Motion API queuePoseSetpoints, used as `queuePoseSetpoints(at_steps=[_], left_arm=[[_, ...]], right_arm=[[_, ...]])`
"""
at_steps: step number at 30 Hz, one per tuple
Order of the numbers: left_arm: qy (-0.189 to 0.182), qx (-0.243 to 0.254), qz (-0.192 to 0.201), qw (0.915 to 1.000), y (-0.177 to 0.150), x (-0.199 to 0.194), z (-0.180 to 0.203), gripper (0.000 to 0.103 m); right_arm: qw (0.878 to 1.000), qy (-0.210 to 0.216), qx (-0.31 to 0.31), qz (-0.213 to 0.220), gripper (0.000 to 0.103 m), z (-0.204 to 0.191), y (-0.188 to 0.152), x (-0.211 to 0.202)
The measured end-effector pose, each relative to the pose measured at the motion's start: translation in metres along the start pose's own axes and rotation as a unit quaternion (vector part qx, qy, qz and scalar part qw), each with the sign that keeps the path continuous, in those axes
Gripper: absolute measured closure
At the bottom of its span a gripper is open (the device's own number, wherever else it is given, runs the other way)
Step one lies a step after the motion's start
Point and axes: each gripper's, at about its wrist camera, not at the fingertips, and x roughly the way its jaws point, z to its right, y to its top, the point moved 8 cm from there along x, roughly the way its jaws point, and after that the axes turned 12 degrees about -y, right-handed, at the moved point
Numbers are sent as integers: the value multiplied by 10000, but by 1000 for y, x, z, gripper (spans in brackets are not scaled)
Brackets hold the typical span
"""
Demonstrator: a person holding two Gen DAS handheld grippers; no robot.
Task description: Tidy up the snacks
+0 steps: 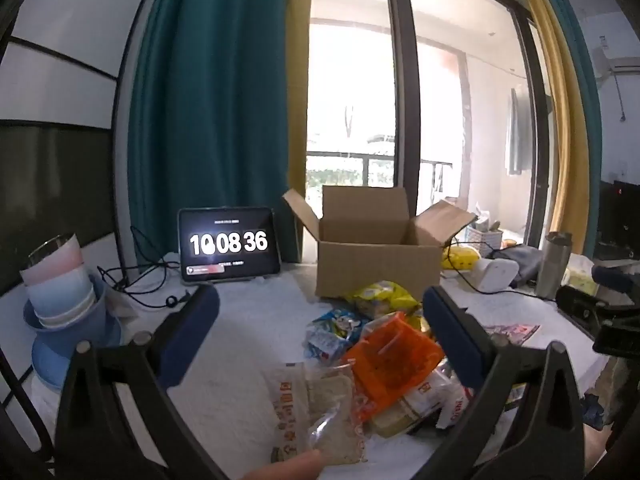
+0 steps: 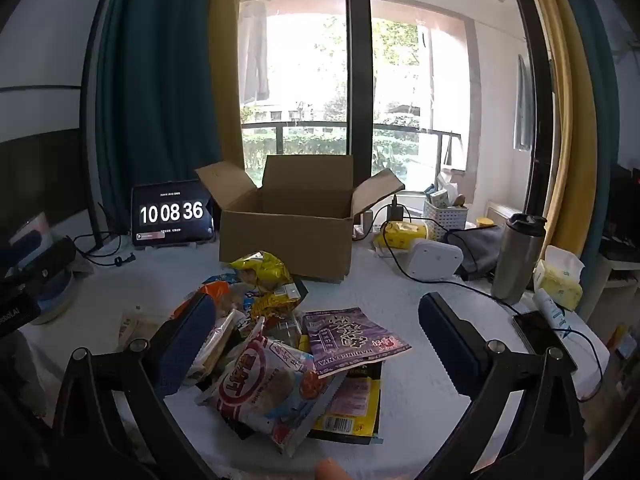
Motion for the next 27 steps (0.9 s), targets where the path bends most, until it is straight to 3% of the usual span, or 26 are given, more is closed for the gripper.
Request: queuePoseSetpoints(at_steps=[2, 15, 27], left_arm=[[30, 42, -198, 9998, -4, 5, -5, 0], [-108, 12, -117, 9999, -3, 0, 3, 0], [-110, -11, -98, 9999, -2, -2, 6, 0]], right_arm=[[10000, 12, 53, 72, 0, 2, 1, -1], [9999, -12, 106, 123, 0, -12, 8, -4], [9997, -9, 181, 136, 0, 1, 7, -6]])
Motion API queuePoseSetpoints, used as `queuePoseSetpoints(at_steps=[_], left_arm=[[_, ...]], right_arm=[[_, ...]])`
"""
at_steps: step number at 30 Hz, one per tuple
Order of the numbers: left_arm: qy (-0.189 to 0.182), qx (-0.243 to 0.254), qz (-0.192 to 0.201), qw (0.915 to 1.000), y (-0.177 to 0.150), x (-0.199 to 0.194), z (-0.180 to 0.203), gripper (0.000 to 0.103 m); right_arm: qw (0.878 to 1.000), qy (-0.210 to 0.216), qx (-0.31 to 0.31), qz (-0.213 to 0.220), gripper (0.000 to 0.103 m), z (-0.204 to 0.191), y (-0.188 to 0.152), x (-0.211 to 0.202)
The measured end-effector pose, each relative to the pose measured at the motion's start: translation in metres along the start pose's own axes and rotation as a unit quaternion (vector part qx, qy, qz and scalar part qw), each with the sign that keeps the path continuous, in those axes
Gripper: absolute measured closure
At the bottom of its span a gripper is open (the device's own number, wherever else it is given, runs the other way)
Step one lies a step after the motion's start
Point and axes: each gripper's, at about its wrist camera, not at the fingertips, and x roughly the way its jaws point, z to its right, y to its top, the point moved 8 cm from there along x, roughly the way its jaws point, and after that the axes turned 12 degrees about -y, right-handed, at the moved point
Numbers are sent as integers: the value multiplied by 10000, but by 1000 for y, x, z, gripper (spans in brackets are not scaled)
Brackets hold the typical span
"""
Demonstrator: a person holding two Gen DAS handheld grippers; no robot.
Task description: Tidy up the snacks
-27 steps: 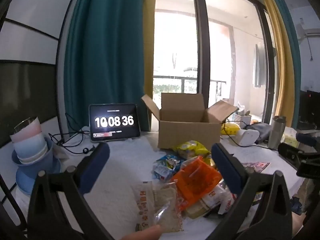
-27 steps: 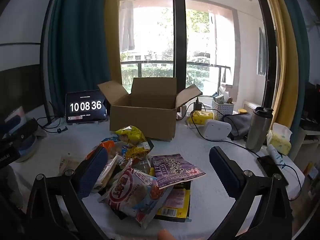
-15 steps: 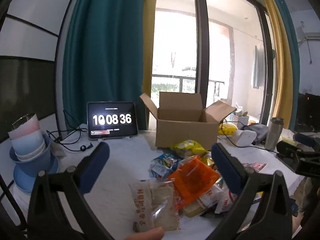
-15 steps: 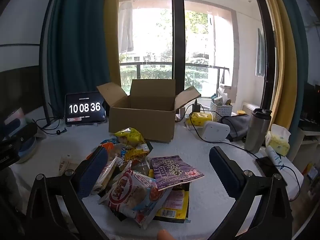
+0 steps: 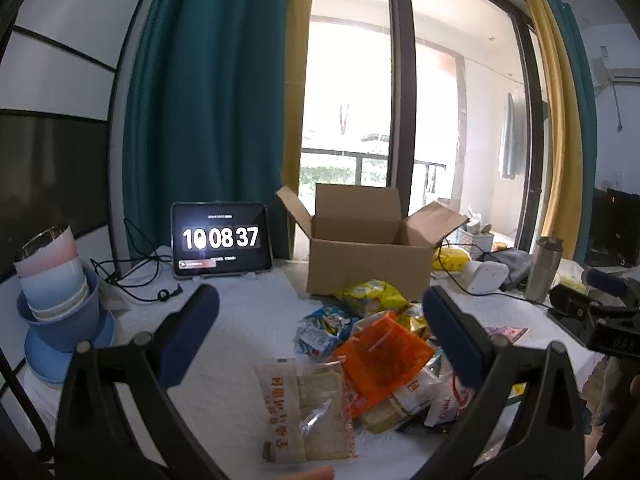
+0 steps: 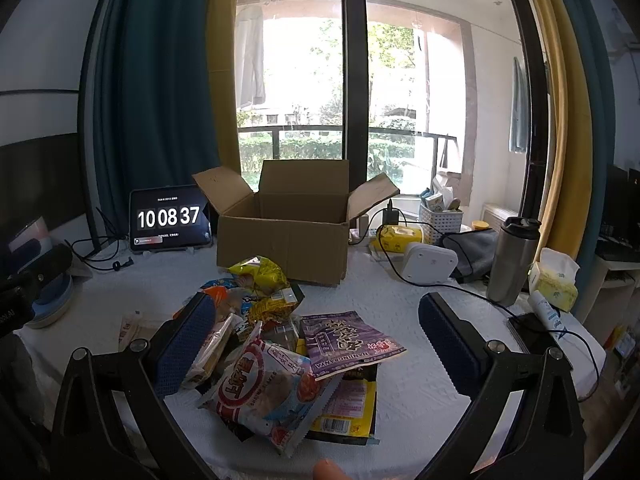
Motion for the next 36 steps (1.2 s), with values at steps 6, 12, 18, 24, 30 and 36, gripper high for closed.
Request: queuePoseSetpoints(at_steps=[6, 12, 18, 24, 30, 36], left_arm=[[-14, 11, -11, 10000, 1, 0, 0, 0], [-25, 21, -16, 10000, 2, 0, -1, 0], [-24, 38, -15, 10000, 2, 0, 0, 0], [-28, 42, -22, 10000, 2, 0, 0, 0], [-31, 32, -32, 10000, 1, -1, 0, 0], [-29, 34, -51, 10000, 0, 0, 1, 0]], right_arm=[[10000, -11, 20, -16, 0, 1, -1, -1], [10000, -12, 24, -14, 0, 2, -1, -1], [10000, -35, 31, -24, 0, 4, -2, -2], [10000, -42, 28, -20, 0, 4, -1, -3], [10000, -43, 23, -22, 0, 3, 0, -2], [10000, -50, 18, -35, 0, 4, 0, -3]])
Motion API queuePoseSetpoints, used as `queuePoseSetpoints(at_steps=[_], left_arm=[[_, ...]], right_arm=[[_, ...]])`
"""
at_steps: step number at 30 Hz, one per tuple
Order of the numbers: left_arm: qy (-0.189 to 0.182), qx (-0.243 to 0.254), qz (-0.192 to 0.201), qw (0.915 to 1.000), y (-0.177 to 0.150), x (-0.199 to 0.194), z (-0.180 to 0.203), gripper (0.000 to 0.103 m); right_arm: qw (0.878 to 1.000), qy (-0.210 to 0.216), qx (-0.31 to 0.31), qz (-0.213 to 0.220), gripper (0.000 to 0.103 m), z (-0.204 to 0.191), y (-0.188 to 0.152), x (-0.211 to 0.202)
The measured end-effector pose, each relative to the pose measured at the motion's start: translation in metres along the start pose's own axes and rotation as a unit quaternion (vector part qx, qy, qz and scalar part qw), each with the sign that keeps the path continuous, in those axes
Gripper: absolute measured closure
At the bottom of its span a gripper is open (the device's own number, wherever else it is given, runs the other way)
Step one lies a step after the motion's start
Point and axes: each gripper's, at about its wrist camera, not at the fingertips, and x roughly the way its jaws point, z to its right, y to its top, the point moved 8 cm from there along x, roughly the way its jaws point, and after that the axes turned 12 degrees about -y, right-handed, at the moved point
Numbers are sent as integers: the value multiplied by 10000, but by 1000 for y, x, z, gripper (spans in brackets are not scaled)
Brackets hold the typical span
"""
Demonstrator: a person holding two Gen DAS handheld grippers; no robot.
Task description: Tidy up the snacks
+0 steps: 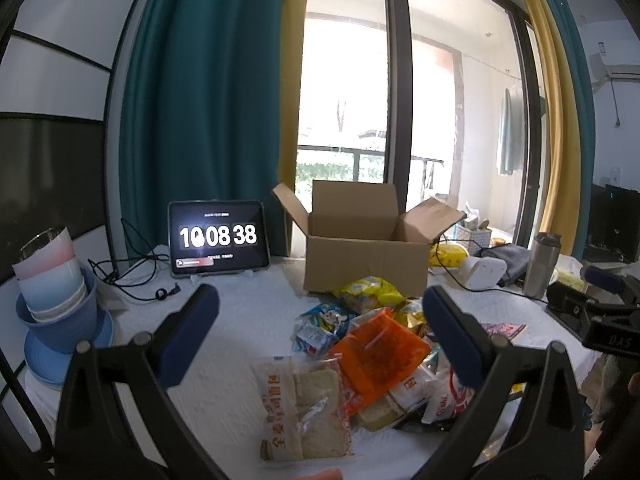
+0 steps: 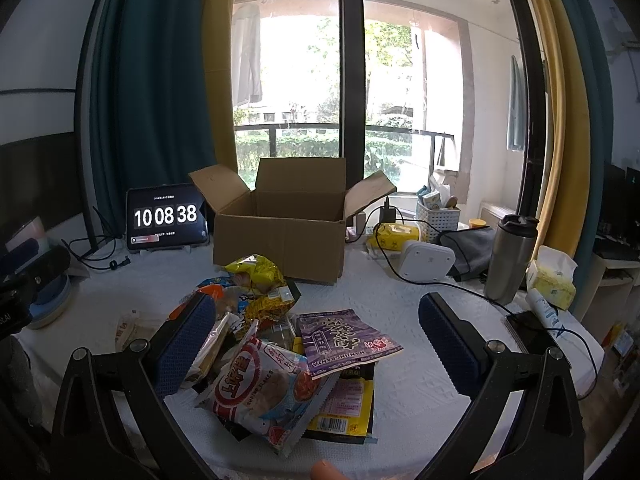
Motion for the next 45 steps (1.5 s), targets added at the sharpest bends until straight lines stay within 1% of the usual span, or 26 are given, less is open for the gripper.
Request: queuePoseSetpoints(at_steps=[18, 25, 34, 37, 40, 45], left_arm=[[14, -22, -39, 10000, -4, 0, -1, 0], [114, -85, -184, 9997, -7, 3, -5, 0], [127, -167, -353, 9992, -12, 9, -11, 0], [146, -199, -445, 9987, -17, 14, -14, 0], [182, -277, -628, 9975, -28, 22, -19, 0], [276, -391, -1166, 9920, -60, 49, -33, 0]], right_arm=[[10000, -3, -11, -3, 0, -1, 0, 2], [10000, 14, -8, -34, 0, -2, -2, 3], [10000, 4, -40, -85, 0, -4, -6, 8], [9999, -3, -58, -134, 0, -5, -9, 12], [9997, -29, -50, -233, 0, -1, -13, 21], [9986, -162, 20, -495, 0, 12, -26, 46]])
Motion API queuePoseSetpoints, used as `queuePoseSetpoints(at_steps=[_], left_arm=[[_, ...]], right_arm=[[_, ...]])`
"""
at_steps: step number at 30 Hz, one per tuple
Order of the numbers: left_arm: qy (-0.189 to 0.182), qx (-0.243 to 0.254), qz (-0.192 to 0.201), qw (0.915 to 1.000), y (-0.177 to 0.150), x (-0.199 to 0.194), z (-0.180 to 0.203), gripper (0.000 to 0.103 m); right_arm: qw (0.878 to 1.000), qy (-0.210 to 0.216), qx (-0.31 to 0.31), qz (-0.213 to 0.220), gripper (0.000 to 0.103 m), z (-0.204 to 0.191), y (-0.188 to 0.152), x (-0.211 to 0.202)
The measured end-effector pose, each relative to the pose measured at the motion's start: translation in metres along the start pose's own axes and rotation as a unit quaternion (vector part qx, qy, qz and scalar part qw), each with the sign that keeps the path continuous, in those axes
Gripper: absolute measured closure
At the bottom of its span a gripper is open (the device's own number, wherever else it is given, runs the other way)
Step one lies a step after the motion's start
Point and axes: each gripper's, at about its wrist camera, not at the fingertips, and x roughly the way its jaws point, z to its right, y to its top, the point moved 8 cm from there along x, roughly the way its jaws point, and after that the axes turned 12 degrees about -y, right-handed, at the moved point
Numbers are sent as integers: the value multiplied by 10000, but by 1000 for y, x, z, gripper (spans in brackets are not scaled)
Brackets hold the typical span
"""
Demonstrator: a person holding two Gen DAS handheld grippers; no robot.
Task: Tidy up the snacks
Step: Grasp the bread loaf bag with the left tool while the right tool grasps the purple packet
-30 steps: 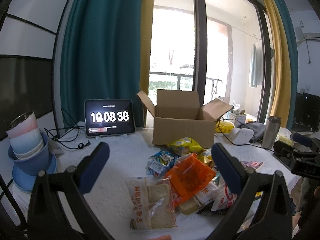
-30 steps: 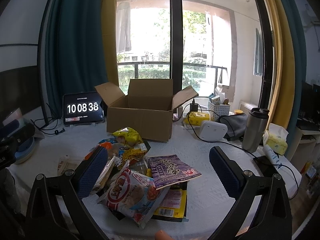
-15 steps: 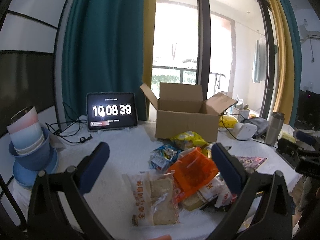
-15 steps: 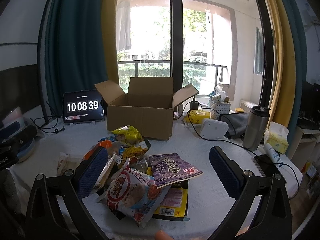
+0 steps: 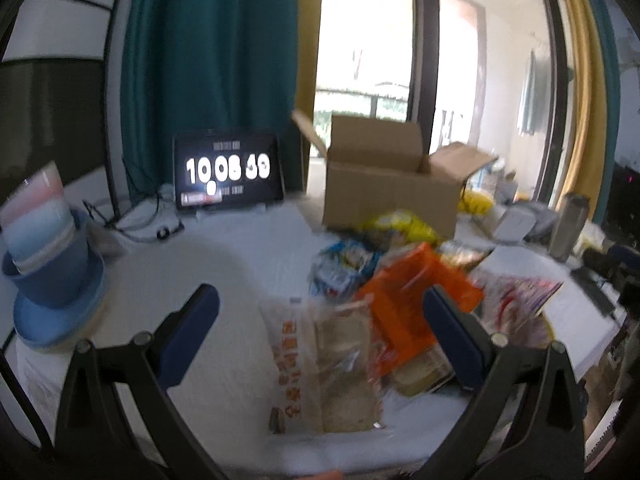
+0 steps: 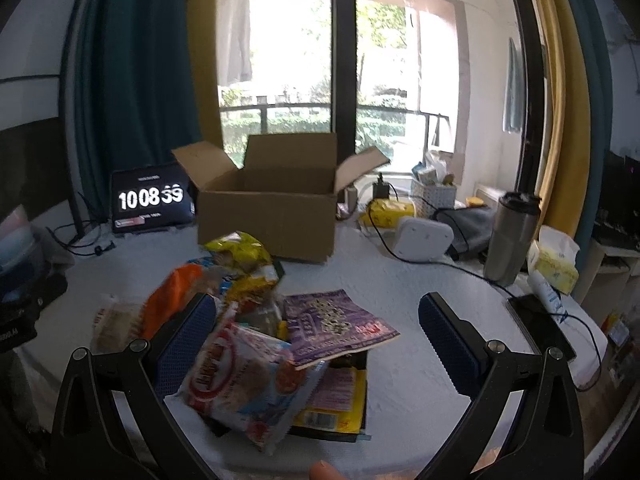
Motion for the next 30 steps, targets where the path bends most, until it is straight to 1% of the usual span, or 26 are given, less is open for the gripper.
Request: queuePoseSetpoints(at_steps=[4, 5, 8, 11, 15, 17, 20, 23, 25, 26, 27, 28, 29, 30], left_arm=[[60, -108, -433, 9990, -21, 28, -9, 0], [88, -163, -602, 9980, -29, 36, -12, 0], [214, -302, -949, 9948, -44, 54, -21, 0], [309, -280, -1123, 9928, -51, 64, -25, 0], [264, -253, -1210, 9920, -53, 72, -18, 0], [227, -250, -1384, 9898, -58, 83, -14, 0], [309, -396, -1640, 9852, -69, 97, -17, 0], [348, -507, -1719, 9832, -72, 103, -21, 0], [285, -661, -1791, 9812, -75, 105, -25, 1], [240, -787, -1804, 9801, -77, 106, -26, 4], [150, -903, -1816, 9791, -79, 106, -26, 15], [96, -990, -1839, 9779, -81, 107, -26, 18], [108, -1082, -1833, 9770, -82, 107, -26, 23], [118, -1092, -1811, 9773, -82, 107, -25, 28]], right_arm=[[9994, -55, 24, -330, 0, 10, -12, 31], [9992, -55, 27, -397, 0, 11, -15, 37], [9977, -4, 115, -663, 0, 17, -23, 58], [9957, 159, 185, -891, 0, 17, -28, 77], [9929, 353, 279, -1103, 0, 18, -26, 95], [9911, 469, 311, -1207, 0, 17, -27, 106], [9860, 630, 434, -1479, 0, 17, -33, 124], [9794, 815, 541, -1767, 0, 17, -42, 142], [9723, 974, 545, -2054, 0, 12, -50, 153], [9668, 1082, 564, -2246, 0, 9, -55, 159], [9627, 1164, 587, -2372, 2, 8, -58, 161], [9586, 1273, 596, -2476, 10, 5, -60, 164], [9564, 1342, 577, -2529, 17, 3, -61, 166], [9563, 1341, 553, -2540, 31, 2, -61, 167]])
